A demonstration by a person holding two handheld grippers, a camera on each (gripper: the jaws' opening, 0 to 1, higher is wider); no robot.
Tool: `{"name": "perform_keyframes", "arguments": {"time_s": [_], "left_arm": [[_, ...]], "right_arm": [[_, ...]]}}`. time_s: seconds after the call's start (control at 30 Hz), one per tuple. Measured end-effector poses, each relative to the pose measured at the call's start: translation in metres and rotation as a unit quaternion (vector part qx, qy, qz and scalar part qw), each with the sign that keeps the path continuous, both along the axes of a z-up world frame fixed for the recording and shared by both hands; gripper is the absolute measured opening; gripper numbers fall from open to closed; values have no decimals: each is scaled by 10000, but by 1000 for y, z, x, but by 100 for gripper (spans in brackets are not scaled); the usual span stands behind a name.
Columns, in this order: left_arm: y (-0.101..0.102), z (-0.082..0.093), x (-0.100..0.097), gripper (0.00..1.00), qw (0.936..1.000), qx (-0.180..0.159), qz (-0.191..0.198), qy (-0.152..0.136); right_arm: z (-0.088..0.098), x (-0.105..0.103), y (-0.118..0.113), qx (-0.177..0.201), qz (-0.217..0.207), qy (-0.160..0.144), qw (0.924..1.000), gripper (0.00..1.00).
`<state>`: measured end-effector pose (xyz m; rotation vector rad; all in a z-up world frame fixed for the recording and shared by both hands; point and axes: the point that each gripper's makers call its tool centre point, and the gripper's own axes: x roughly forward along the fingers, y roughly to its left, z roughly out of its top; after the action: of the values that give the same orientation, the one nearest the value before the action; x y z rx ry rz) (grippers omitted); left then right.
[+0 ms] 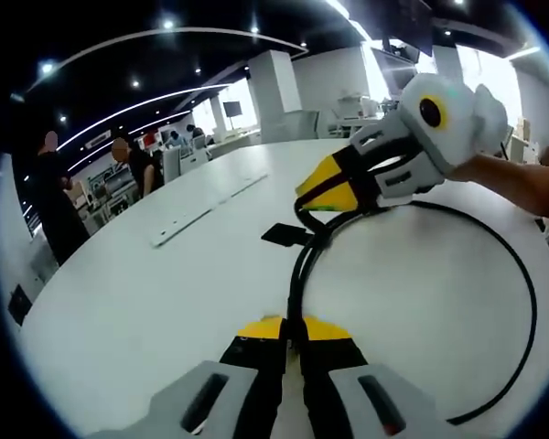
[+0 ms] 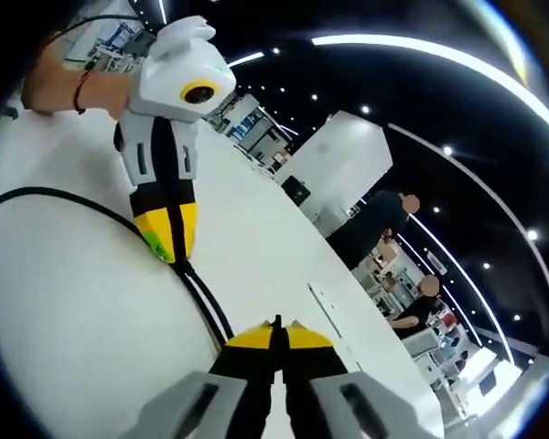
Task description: Find the charging cable on the desk, coil it up and secure with Velcro.
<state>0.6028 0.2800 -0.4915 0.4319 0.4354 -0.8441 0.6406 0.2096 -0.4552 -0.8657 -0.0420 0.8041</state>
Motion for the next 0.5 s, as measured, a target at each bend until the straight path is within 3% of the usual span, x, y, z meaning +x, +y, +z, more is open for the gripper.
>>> {"name": "perform_keyframes", "arguments": {"time_s": [0.5], "left_arm": [[1,0,0,7,10000,0,0,1]], "right_arm": [[-5,6,-3,304,-96,79,9995,5]]}}
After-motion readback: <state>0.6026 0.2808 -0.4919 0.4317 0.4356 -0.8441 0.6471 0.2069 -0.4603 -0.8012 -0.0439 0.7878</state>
